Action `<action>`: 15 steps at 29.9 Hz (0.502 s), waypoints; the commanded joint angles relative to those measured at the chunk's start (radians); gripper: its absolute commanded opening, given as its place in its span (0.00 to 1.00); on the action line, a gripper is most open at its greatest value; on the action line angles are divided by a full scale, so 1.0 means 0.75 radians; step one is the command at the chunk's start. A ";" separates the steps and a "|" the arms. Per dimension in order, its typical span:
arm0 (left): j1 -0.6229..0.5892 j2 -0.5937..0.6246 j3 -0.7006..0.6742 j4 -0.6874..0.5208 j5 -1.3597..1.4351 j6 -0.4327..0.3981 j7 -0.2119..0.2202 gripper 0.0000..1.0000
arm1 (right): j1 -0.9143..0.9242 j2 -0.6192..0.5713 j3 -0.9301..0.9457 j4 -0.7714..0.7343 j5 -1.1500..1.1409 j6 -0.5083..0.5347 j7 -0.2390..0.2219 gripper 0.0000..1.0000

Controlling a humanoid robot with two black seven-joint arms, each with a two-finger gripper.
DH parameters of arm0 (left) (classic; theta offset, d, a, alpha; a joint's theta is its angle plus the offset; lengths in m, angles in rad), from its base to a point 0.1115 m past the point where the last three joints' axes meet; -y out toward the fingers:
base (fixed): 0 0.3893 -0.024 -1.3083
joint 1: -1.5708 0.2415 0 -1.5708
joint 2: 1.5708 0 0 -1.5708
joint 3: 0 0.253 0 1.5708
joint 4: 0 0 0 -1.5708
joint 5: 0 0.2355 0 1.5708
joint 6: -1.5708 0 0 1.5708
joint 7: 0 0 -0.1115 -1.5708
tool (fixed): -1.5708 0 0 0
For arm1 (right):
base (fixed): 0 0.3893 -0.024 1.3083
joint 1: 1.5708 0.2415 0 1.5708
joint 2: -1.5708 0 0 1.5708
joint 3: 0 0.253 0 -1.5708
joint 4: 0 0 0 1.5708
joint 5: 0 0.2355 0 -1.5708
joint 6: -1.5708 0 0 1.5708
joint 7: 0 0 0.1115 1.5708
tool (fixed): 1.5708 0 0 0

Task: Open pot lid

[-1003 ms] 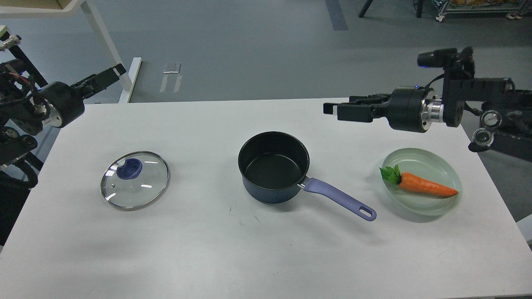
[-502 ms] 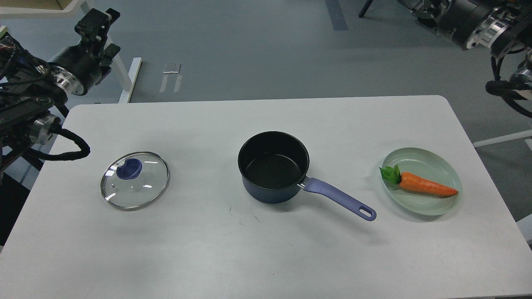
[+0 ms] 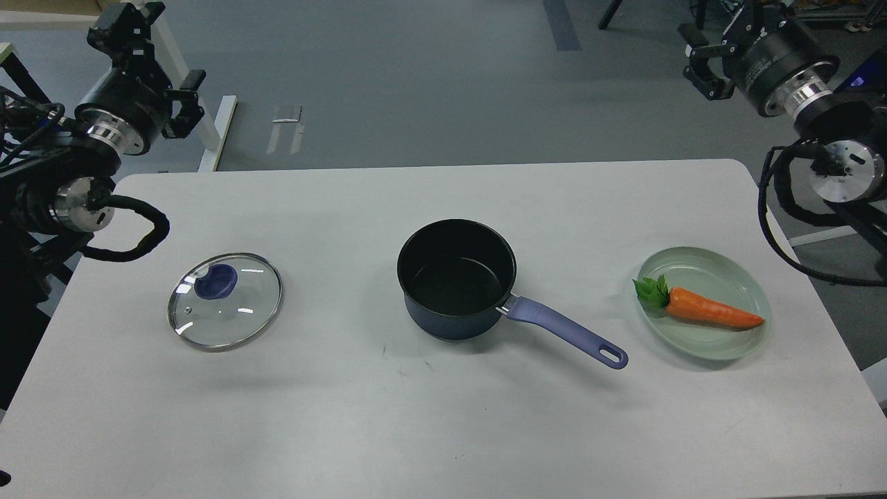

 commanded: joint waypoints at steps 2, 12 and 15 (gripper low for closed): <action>0.085 -0.044 -0.104 0.017 -0.071 -0.019 0.000 0.99 | -0.114 0.152 0.213 -0.093 0.006 0.008 0.001 1.00; 0.229 -0.201 -0.367 0.050 -0.087 -0.027 0.000 0.99 | -0.251 0.351 0.365 -0.146 0.139 0.012 -0.012 1.00; 0.272 -0.209 -0.369 0.068 -0.089 -0.029 0.000 0.99 | -0.297 0.371 0.400 -0.152 0.141 0.018 -0.010 1.00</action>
